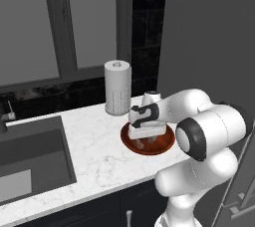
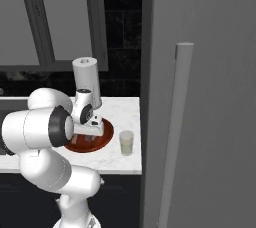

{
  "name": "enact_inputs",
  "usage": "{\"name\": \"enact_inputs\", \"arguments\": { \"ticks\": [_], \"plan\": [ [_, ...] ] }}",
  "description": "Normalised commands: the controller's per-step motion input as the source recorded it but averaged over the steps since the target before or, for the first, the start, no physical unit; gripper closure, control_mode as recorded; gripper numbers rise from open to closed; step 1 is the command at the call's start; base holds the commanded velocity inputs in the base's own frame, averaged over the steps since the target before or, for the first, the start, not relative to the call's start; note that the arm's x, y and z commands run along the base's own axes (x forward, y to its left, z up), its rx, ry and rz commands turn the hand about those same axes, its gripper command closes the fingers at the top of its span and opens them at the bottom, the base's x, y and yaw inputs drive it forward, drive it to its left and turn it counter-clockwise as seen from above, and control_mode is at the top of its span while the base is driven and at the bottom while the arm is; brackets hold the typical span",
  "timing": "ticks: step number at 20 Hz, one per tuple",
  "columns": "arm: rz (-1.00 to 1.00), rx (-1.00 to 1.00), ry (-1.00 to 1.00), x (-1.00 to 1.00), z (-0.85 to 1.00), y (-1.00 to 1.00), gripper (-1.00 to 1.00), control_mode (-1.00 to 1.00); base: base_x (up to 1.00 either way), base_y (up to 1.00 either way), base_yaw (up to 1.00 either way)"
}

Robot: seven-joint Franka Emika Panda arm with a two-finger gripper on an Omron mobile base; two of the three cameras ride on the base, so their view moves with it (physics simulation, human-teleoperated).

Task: Grab a lemon wedge from the fridge and one ice cube from the ice bowl, and put them in the glass of lemonade.

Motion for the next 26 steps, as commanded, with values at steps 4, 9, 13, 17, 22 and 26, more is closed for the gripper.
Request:
{"name": "enact_inputs", "arguments": {
  "ticks": [4, 9, 13, 17, 22, 26],
  "plan": [
    [0.0, 0.0, 0.0, 0.0, -0.07, 0.0, -1.0, -1.0, 0.0, 0.0, 0.0],
    [0.0, 0.0, 0.0, 0.0, -0.07, 0.0, 1.0, -1.0, 0.0, 0.0, 0.0],
    [0.0, 0.0, 0.0, 0.0, 0.0, 0.0, 1.0, -1.0, 0.0, 0.0, 0.0],
    [0.0, 0.0, 0.0, 0.0, 0.0, 0.0, 1.0, -1.0, 0.0, 0.0, 0.0],
    [-0.02, 0.0, -0.07, -0.1, 0.35, 0.0, 1.0, -1.0, 0.0, 0.0, 0.0],
    [-0.02, 0.0, -0.13, -0.56, 1.0, -0.03, 1.0, -1.0, 0.0, 0.0, 0.0]
  ]
}}
